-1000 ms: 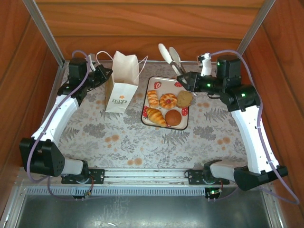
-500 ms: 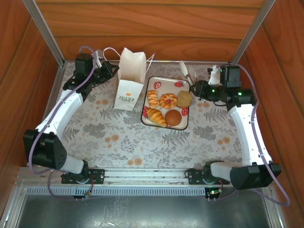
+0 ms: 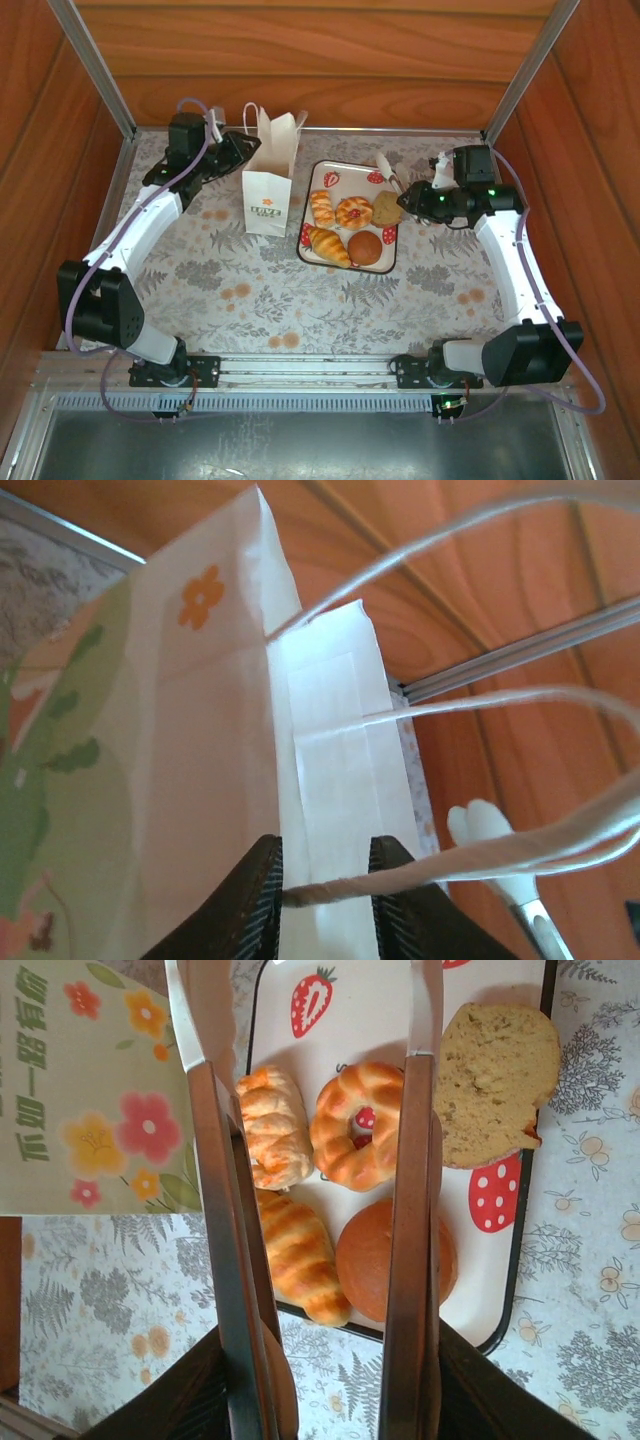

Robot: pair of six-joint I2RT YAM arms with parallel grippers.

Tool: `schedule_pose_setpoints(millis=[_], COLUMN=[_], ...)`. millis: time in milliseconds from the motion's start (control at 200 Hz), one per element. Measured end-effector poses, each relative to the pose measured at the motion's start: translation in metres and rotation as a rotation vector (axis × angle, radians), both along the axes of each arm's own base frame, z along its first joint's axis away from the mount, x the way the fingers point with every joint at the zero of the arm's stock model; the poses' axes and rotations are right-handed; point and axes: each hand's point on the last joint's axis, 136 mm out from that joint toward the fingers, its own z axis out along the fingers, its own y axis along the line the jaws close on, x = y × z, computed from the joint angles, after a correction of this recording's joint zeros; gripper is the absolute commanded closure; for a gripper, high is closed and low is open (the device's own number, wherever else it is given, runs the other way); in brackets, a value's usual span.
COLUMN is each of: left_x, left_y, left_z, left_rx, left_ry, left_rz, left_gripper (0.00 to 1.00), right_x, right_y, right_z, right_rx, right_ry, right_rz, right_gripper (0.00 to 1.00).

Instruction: Place the fake bread into the paper bag

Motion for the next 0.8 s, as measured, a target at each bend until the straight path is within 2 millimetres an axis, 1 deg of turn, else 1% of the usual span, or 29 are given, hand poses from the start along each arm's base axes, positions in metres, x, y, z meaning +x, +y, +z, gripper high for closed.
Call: schedule_pose_setpoints(millis=[60,140,235,305,400,520,670,800], left_x=[0.0,-0.002,-0.009,-0.019,-0.031,-0.044,-0.058,-0.068], left_y=[0.004,0.015,0.033,0.048,0.064,0.078,0.091,0.102], left_z=[-0.002,-0.003,0.005,0.012,0.022,0.029,0.025,0.018], left_rx=[0.019,0.05,0.072,0.085,0.096,0.118,0.147,0.171], left_ry=[0.002,0.006,-0.02,-0.04,-0.067,-0.098,-0.105,-0.099], left_rz=[0.007,0.033,0.079,0.116,0.16,0.199,0.243,0.287], left_gripper=[0.53,0.43,0.35,0.3,0.26,0.23,0.2,0.18], right_x=[0.001,0.004,0.003,-0.002,-0.008,-0.012,-0.015,-0.01], right_y=[-0.002,-0.004,-0.004,0.0,0.013,0.037,0.066,0.087], right_z=[-0.002,-0.005,-0.011,-0.016,-0.021,-0.025,-0.03,-0.035], right_rx=[-0.024,-0.058,-0.109,-0.152,-0.216,-0.288,-0.345,-0.383], right_ry=[0.015,0.029,0.046,0.066,0.088,0.098,0.122,0.135], right_rz=[0.01,0.024,0.05,0.077,0.136,0.215,0.298,0.346], right_gripper=[0.54,0.54,0.53,0.53,0.53,0.52,0.52,0.52])
